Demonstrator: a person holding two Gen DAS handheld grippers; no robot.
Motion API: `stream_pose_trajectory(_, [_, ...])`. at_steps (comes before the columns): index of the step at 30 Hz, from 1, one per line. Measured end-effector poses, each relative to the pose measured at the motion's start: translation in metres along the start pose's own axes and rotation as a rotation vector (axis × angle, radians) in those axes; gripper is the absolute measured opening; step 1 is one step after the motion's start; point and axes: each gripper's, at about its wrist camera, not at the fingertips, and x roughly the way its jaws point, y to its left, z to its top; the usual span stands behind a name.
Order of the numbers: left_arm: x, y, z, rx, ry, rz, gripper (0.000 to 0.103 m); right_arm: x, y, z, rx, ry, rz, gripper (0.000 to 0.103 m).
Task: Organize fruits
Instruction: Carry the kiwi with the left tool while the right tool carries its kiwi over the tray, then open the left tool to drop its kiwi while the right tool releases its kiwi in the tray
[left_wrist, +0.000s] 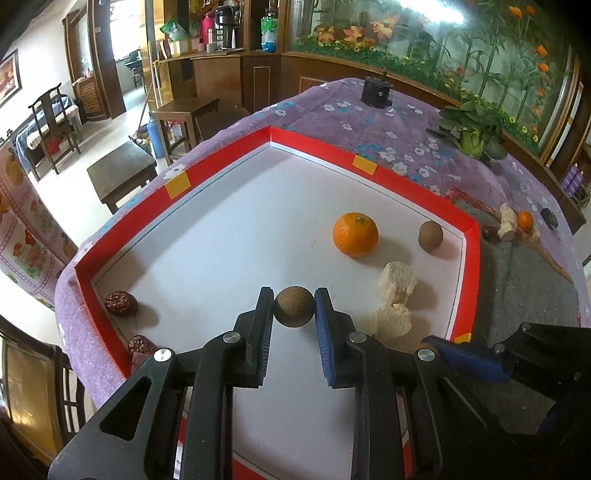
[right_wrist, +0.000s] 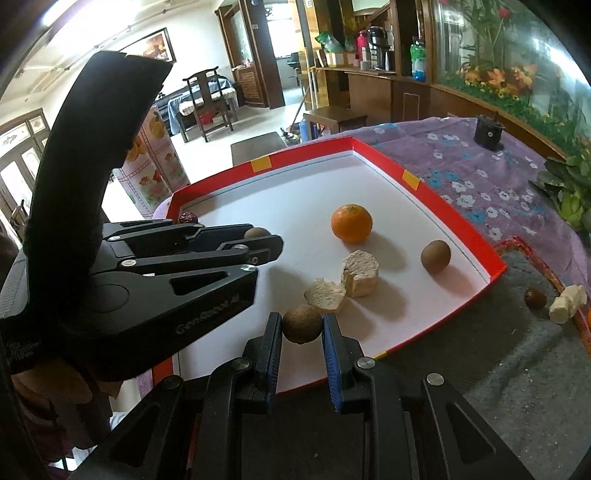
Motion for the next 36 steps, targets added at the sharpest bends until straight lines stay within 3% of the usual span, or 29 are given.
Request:
stream_pose_trajectory(13, [0.012,0.006,0.000,-0.042,0.042,0.026,0.023,0.007,0.006,-0.003,-0.012,0.030,0.061,0.023])
stream_pose_trajectory(18, [0.011,0.006,0.000,-0.056,0.047,0.033,0.052,-0.004,0.006,-0.006,-0.012,0.023,0.056,0.031])
stream_pose_trajectory(36, [-0.015,-0.036,0.007,0.009,-0.010,0.026,0.054,-0.062,-0.050,-0.033,0.106,-0.062,-0.052,0.037])
